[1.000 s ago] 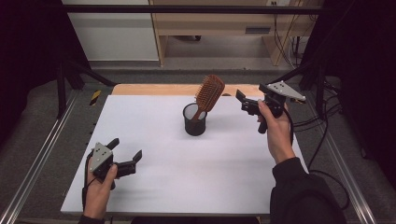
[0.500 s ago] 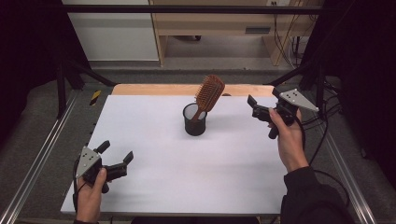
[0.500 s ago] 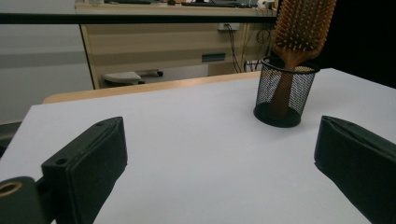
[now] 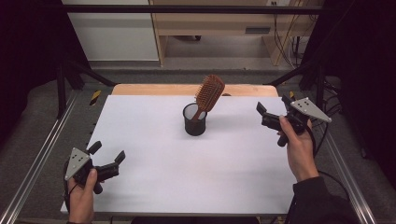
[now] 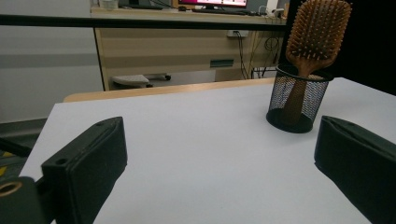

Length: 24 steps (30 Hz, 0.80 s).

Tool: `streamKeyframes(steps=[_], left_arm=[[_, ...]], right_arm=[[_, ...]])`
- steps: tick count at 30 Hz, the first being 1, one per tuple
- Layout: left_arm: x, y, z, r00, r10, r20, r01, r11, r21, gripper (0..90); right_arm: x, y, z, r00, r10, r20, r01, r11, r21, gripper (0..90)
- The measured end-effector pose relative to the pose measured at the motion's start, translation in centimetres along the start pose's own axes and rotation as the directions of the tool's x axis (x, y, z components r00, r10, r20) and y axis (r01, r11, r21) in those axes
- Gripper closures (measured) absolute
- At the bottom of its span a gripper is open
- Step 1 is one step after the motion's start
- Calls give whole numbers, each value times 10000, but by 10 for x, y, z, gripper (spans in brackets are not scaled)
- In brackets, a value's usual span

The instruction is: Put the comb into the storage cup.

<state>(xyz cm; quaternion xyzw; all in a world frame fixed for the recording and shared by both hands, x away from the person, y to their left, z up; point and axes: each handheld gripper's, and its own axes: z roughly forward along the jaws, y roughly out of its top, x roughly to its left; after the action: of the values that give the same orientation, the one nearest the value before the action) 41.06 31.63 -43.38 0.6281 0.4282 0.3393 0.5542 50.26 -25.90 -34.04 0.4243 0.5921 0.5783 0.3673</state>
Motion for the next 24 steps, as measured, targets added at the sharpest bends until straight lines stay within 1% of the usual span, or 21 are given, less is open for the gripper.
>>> streamKeyframes(steps=[6, 11, 18, 21, 24], left_arm=[[9, -1, -8, 9997, -143, -177, 141, 9998, -109, 26], [14, -2, -12, 9993, -271, -251, 267, 9995, -160, 26], [15, -3, -13, 9994, -258, -225, 255, 9995, -161, 25], [15, -4, -13, 9995, -245, -192, 242, 9996, -148, 25], [15, -4, -13, 9995, -248, -193, 246, 9996, -141, 25]], right_arm=[[-1, -6, -13, 9996, -298, -6, 298, 9995, 52, 28], [-3, -16, -23, 9995, -314, -6, 315, 9993, 183, 30], [-6, -30, -36, 9996, -272, 83, 270, 9993, 248, 31], [-8, -39, -40, 9994, -301, 148, 296, 9991, 303, 31], [-9, -48, -45, 9996, -192, 188, 185, 9991, 377, 31]])
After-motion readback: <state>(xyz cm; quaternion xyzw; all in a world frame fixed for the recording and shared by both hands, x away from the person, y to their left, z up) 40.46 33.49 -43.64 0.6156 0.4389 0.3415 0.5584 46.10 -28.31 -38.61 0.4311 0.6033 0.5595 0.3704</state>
